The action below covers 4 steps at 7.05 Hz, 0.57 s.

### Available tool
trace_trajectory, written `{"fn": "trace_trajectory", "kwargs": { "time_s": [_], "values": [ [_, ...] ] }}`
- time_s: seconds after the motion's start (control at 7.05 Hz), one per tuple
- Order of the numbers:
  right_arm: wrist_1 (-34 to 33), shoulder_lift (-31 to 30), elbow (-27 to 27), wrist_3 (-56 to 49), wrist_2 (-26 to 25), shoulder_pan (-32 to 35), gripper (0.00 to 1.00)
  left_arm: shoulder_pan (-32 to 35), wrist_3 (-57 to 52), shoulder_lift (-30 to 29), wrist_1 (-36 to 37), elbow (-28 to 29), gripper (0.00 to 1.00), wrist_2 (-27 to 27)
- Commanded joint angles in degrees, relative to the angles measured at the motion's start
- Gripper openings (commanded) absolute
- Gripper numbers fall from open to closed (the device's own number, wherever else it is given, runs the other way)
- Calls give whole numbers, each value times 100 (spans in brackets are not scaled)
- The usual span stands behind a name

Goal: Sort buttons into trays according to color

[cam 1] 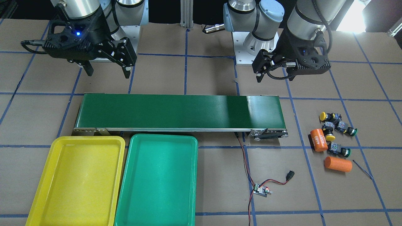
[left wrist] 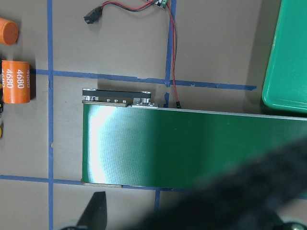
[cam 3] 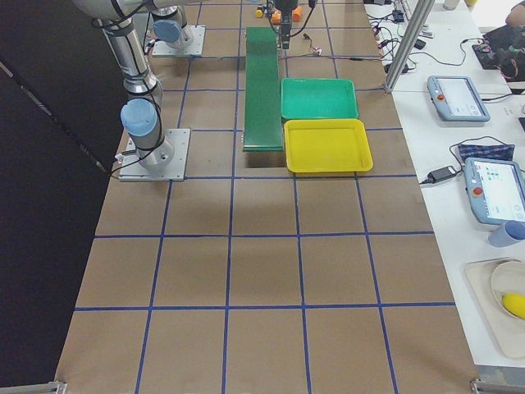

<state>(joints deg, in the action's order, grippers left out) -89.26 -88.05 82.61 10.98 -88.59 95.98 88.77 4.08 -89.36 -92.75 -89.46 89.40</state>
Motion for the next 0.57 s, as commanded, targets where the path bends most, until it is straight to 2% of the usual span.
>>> {"fn": "trace_trajectory", "kwargs": {
  "time_s": [0.0, 0.28, 0.43],
  "values": [
    [-3, -2, 0, 1, 0, 0, 100, -26, -12, 15, 11, -1, 100, -19],
    [-3, 7, 0, -8, 0, 0, 100, -70, -47, 15, -6, -10, 100, 16],
    [-3, -2, 0, 1, 0, 0, 100, -166, -561, -63, 11, -19, 100, 16]
  ]
}}
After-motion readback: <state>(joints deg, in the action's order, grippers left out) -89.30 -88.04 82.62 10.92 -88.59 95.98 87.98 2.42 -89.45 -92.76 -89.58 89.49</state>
